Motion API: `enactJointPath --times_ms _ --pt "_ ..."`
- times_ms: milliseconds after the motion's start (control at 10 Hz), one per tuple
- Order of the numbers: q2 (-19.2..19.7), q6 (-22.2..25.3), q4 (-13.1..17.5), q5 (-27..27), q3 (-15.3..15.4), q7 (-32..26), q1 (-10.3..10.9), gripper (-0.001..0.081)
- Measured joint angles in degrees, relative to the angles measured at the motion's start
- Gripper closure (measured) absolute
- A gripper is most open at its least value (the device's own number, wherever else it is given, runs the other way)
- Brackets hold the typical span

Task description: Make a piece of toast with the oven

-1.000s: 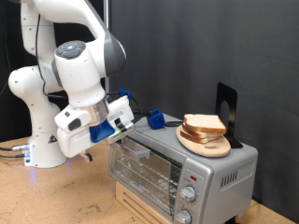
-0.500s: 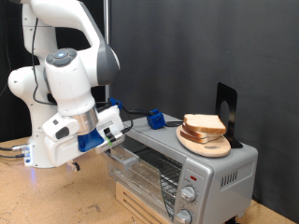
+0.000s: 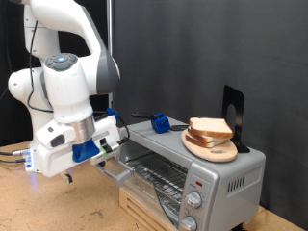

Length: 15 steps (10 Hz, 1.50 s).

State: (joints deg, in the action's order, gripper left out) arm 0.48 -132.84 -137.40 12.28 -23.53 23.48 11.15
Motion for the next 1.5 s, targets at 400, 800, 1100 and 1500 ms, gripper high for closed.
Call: enactJointPath --times_ms 400,800,1100,1500 --pt "5.3 -8.6 -1.3 0.2 -0.4 -2.0 -1.8 0.0124" --pt "12.4 -15.3 -1.0 7.9 0.1 -9.2 -4.3 0.0124" --pt "16.6 -18.4 -0.6 13.7 1.8 -14.7 -6.0 0.0124" --pt "19.4 -19.1 0.3 16.8 3.1 -18.0 -7.3 0.0124"
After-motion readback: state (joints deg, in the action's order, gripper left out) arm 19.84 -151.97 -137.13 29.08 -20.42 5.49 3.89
